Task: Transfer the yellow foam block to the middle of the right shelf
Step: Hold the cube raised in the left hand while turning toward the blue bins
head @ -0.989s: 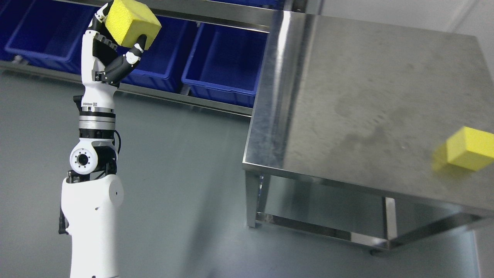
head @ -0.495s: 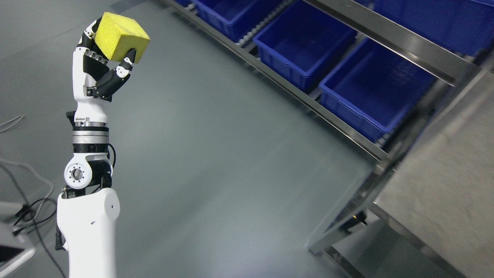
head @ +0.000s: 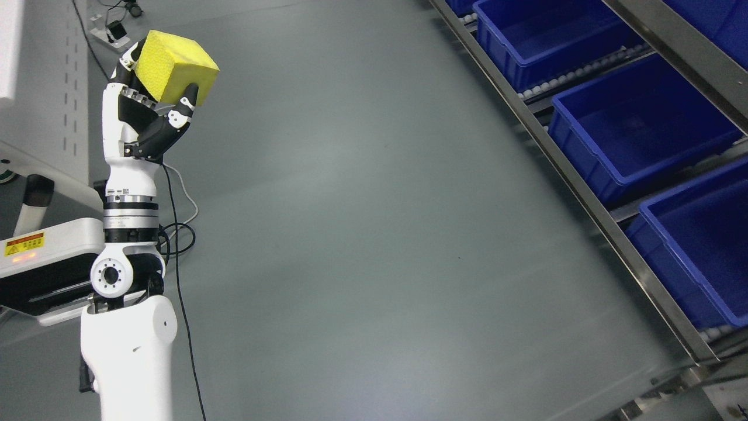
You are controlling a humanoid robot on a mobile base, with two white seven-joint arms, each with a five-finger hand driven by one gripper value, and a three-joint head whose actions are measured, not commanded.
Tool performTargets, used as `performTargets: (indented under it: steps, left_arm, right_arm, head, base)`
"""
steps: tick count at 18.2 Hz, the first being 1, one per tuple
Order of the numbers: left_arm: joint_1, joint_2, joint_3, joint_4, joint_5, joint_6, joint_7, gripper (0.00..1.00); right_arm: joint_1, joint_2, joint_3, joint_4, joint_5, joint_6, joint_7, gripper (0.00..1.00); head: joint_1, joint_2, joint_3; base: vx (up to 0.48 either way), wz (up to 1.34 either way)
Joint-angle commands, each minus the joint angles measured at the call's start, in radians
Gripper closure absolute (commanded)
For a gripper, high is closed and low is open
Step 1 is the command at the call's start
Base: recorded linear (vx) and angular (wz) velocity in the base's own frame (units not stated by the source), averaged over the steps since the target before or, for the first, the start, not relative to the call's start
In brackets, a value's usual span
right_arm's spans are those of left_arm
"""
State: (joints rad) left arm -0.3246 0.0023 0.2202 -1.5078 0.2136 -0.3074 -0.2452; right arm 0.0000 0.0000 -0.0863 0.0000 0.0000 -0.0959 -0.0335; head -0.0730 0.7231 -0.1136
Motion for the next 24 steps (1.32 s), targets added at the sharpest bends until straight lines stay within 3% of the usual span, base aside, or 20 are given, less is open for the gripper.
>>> performTargets:
  steps: [1,14,24]
  left_arm:
    - [0.013,0.015,0.038,-0.025,0.0,0.001,0.0,0.64]
    - [0.013,0.015,0.039,-0.055,0.0,0.014,0.003,0.64]
    - [0.015,0.015,0.011,-0.068,0.0,0.027,0.006,0.64]
  right_arm:
    - [0.002,-0.017,-0.001,-0.017,0.003,0.001,0.0,0.0]
    - [0.002,-0.017,0.0,-0.017,0.005,0.001,0.0,0.0]
    - [0.002,-0.017,0.0,-0.017,0.003,0.001,0.0,0.0]
  head:
    - [0.0,0.0,0.0]
    - [0.0,0.0,0.0]
    - [0.0,0.0,0.0]
  base:
    - [0.149,0.39]
    - [0.244,-0.09]
    - [0.459,-0.53]
